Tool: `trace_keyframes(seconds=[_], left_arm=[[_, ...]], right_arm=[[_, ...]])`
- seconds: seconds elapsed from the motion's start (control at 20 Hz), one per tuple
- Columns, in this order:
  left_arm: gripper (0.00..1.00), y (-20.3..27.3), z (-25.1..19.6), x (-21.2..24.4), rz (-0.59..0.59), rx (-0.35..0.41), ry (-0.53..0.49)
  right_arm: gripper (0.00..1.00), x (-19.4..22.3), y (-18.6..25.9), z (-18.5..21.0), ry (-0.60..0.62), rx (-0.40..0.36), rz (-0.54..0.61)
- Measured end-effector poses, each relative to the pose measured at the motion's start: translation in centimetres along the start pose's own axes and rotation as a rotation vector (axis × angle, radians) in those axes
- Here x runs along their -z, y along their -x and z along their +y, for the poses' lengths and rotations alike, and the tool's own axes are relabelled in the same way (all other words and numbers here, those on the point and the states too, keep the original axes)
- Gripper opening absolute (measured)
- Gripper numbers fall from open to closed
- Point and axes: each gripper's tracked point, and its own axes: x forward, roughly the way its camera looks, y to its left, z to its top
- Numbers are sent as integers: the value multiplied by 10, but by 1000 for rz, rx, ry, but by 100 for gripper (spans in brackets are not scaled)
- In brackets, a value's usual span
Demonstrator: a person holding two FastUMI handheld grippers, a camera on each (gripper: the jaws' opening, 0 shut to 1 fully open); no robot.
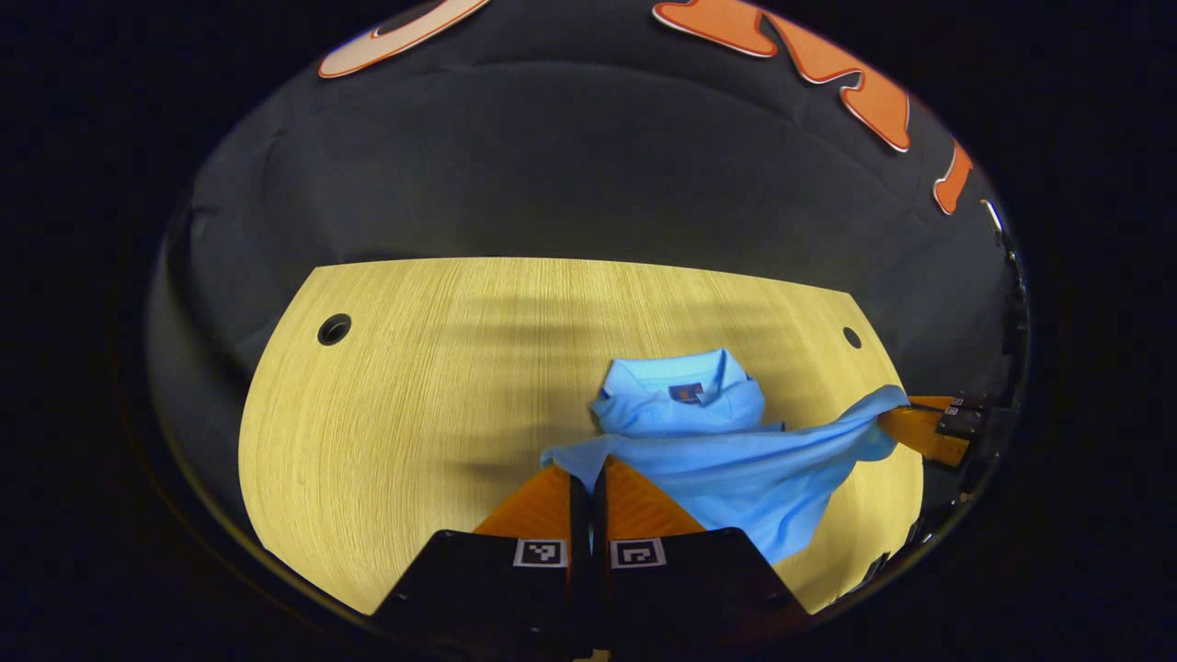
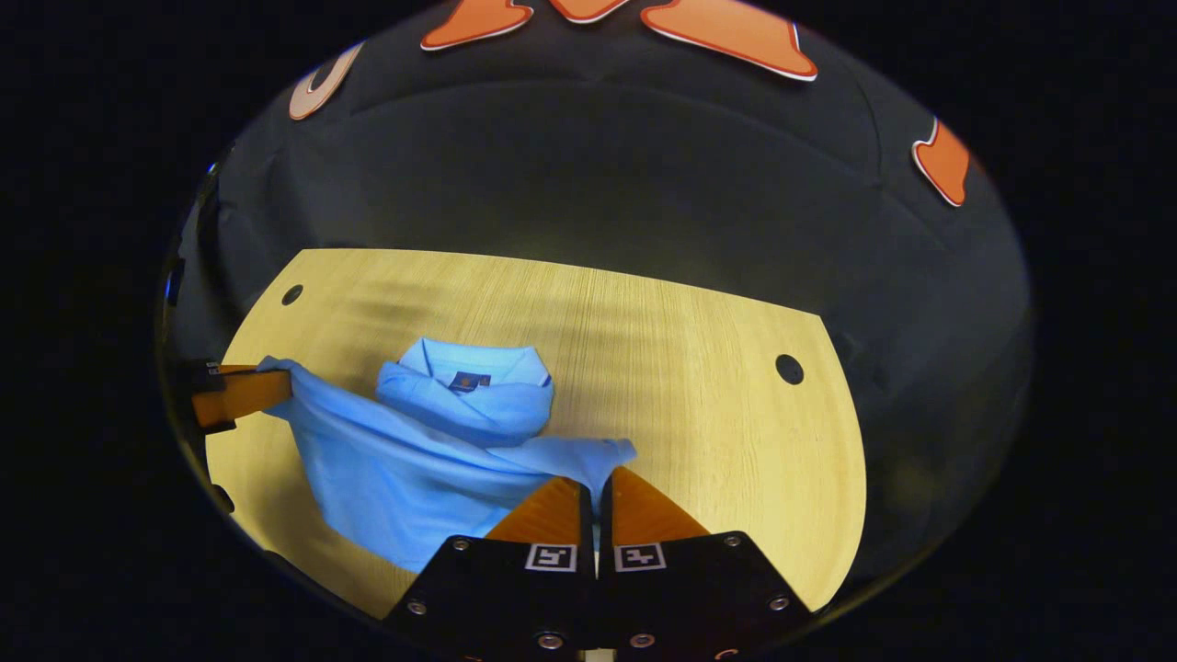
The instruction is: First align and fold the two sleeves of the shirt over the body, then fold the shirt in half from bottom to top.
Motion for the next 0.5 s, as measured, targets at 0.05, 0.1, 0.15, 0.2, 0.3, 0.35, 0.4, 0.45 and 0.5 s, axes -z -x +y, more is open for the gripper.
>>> trace_keyframes(seconds=[0.05, 0.1, 0.15, 0.2, 0.3, 0.35, 0.4, 0.45, 0.5], left_arm=[[4, -8, 4, -2, 2, -9, -3], [4, -16, 8, -5, 2, -20, -5], [4, -23, 12, -6, 6, -35, -5], [4, -30, 14, -5, 12, -45, -1], [7, -34, 19, 0, 25, -54, 6], [9, -36, 21, 0, 22, -59, 11], [21, -32, 25, -3, 14, -72, 15], [37, -31, 27, -6, 2, -82, 15], [53, -30, 28, -10, -14, -86, 10]], right_arm=[[1, 0, -11, 2, 7, 1, 3], [1, 2, -19, 6, 5, -4, 8], [1, -1, -26, 9, -5, -14, 7], [2, -4, -31, 11, -12, -16, 0], [4, -7, -35, 11, -26, -14, -11], [6, -7, -34, 11, -33, -16, -10], [11, -6, -34, 12, -44, -23, -5], [13, -6, -33, 11, -51, -24, 1], [22, -6, -30, 11, -59, -25, 6]])
